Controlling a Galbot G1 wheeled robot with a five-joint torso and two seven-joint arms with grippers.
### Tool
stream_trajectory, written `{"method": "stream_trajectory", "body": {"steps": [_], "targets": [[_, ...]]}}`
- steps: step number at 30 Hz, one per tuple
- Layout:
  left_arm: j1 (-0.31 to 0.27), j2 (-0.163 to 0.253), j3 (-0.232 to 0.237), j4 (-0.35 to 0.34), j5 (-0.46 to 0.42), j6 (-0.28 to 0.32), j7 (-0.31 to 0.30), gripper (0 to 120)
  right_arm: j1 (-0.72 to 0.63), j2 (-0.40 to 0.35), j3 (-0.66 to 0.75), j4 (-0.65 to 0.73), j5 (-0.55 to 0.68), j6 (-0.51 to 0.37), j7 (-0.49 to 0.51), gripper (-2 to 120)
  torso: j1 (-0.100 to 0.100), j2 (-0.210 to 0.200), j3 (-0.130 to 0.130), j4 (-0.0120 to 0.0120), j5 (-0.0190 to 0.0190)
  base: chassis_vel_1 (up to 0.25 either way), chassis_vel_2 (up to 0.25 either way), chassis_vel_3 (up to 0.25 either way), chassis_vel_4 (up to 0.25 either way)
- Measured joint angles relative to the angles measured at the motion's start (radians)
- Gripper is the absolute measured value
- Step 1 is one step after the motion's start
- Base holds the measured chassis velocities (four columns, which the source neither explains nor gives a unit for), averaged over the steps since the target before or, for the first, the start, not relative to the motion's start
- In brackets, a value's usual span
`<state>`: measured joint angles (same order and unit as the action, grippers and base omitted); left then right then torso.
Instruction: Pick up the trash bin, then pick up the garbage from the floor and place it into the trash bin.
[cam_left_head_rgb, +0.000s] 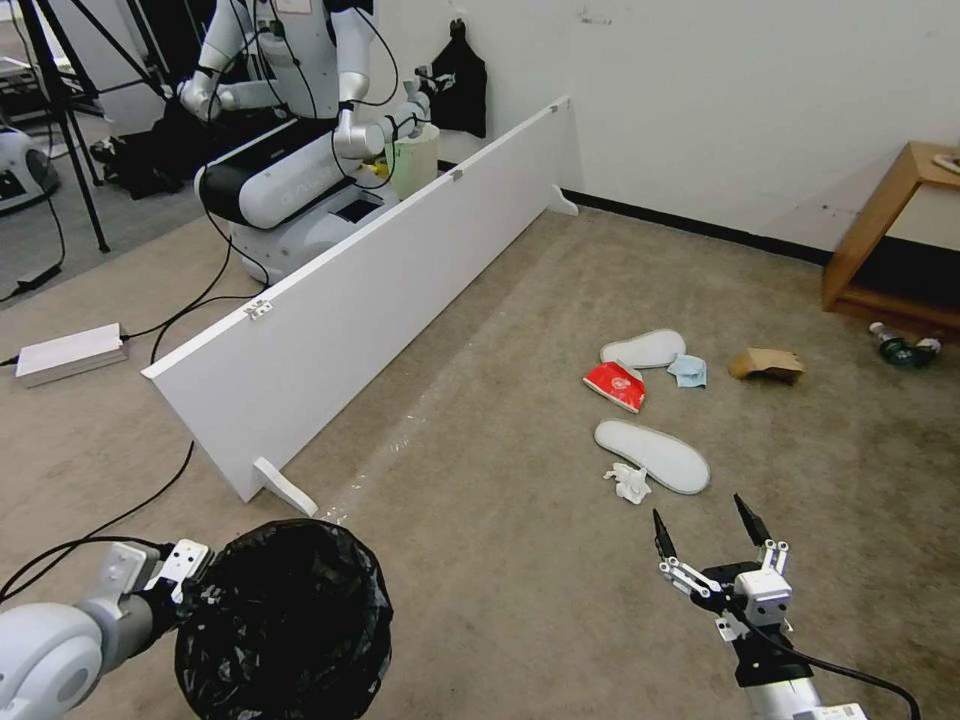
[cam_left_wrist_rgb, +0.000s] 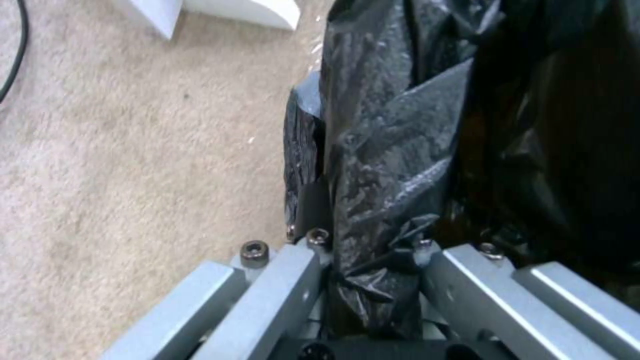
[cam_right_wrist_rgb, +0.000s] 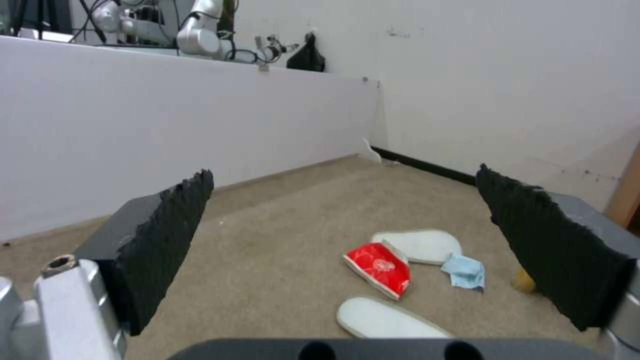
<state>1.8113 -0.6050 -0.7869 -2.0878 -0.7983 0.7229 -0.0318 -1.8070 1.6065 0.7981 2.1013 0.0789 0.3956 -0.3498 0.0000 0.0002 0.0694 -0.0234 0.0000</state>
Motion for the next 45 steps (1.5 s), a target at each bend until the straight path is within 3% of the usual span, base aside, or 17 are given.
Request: {"method": "stream_trajectory", "body": {"steps": [11,27,37,44,45], "targets": [[0.016,-0.133,-0.011,-0.049,0.044,-0.03,-0.007,1,0.0,0.001,0.0,0.001,-0.002,0.001,0.001,100,0.0,0.0,0.0,-0.0002,-0.0003,0.0,0.0,0.0,0.0],[0.015,-0.252,-0.023,-0.106,0.034,-0.044,-0.026,0,-0.001,0.002,0.004,0.0,-0.003,0.006,0.007,100,0.0,0.0,0.0,-0.0003,-0.0003,0.0,0.0,0.0,0.0],[-0.001,-0.292,-0.067,-0.14,-0.107,-0.037,-0.069,0,0.006,0.002,0.0,-0.012,-0.014,0.01,0.007,100,0.0,0.0,0.0,-0.0001,-0.0001,0.0,0.0,0.0,0.0],[-0.017,-0.339,-0.084,-0.156,-0.19,-0.037,-0.095,0,0.009,0.002,0.006,-0.012,-0.016,0.01,0.008,100,0.0,0.0,0.0,-0.0001,0.0,0.0,0.0,0.0,0.0],[-0.024,-0.363,-0.084,-0.168,-0.211,-0.037,-0.105,0,0.01,0.002,0.011,-0.009,-0.015,0.01,0.009,100,0.0,0.0,0.0,-0.0001,0.0,0.0,0.0,0.0,0.0]]}}
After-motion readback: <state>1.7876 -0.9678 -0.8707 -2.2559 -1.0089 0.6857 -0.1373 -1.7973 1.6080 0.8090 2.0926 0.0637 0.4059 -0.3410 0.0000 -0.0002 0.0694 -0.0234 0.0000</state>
